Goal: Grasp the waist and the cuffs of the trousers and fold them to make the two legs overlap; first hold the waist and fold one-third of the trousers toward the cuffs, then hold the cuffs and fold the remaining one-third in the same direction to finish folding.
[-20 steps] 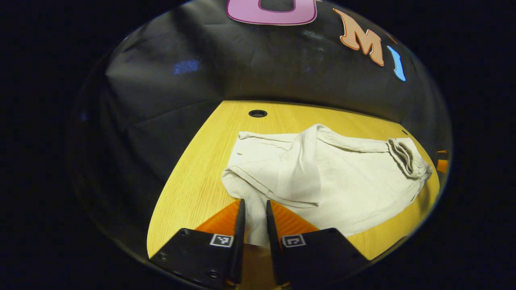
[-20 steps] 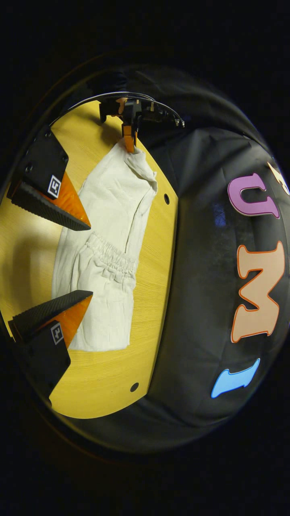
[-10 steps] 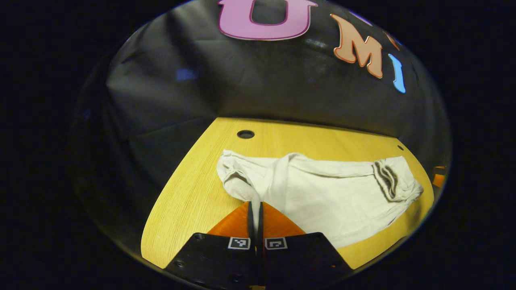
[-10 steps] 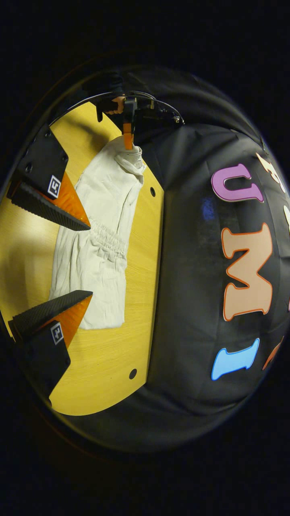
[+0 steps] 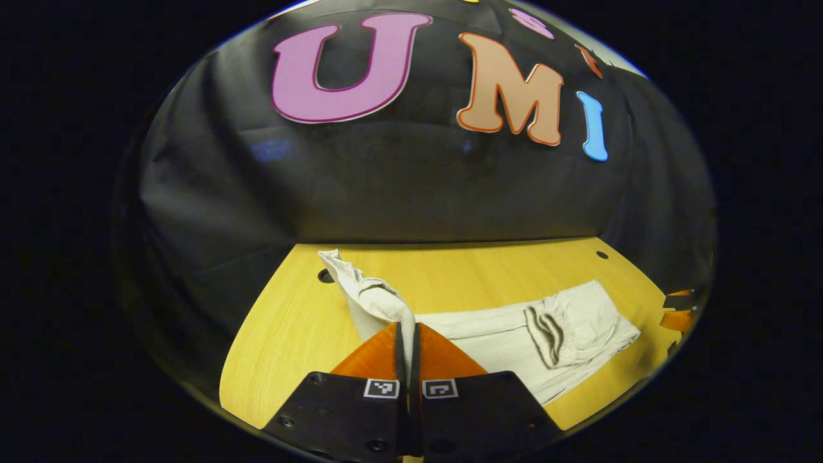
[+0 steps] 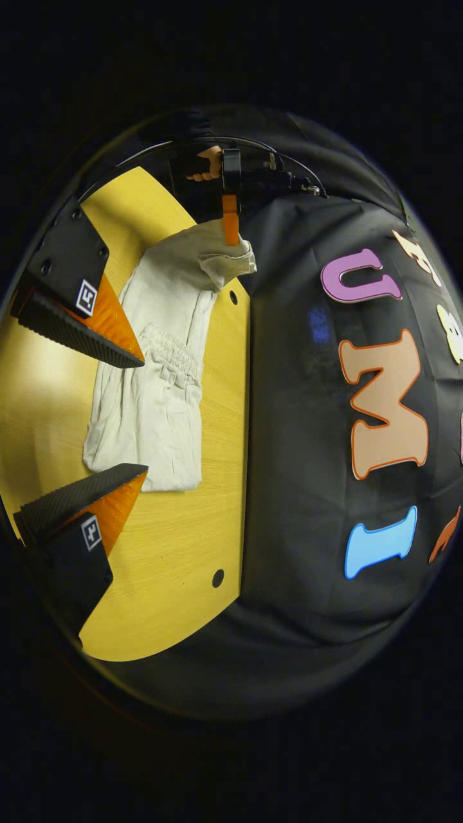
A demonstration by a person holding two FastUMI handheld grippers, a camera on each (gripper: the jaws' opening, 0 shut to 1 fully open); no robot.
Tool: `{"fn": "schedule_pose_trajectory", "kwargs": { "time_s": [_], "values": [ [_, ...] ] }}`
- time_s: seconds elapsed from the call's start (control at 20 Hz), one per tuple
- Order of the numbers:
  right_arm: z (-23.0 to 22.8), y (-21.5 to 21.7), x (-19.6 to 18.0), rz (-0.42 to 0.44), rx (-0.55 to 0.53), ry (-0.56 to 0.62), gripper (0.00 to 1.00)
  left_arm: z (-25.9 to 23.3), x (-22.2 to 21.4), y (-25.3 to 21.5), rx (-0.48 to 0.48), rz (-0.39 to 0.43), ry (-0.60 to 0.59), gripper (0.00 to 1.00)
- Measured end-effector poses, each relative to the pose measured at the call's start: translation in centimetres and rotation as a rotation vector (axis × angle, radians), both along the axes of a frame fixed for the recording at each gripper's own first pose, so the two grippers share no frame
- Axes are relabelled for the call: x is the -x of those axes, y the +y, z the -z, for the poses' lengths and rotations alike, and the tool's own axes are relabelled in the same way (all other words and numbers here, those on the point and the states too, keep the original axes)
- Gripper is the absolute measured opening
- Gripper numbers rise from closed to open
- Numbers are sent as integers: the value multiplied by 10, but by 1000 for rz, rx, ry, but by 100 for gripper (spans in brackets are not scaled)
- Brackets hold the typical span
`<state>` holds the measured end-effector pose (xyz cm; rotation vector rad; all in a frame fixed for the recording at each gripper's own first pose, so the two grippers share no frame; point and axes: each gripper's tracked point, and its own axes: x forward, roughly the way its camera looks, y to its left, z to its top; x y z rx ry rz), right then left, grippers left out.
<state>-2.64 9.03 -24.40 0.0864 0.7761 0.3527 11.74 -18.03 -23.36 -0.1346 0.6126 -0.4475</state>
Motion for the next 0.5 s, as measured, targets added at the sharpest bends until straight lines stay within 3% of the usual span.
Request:
{"fn": "schedule_pose_trajectory", "kwargs": {
  "time_s": [0.5],
  "values": [
    [-5,-71,5,58,-16,-10,97,-55,14,-128,39,150,-60,0]
  ]
}}
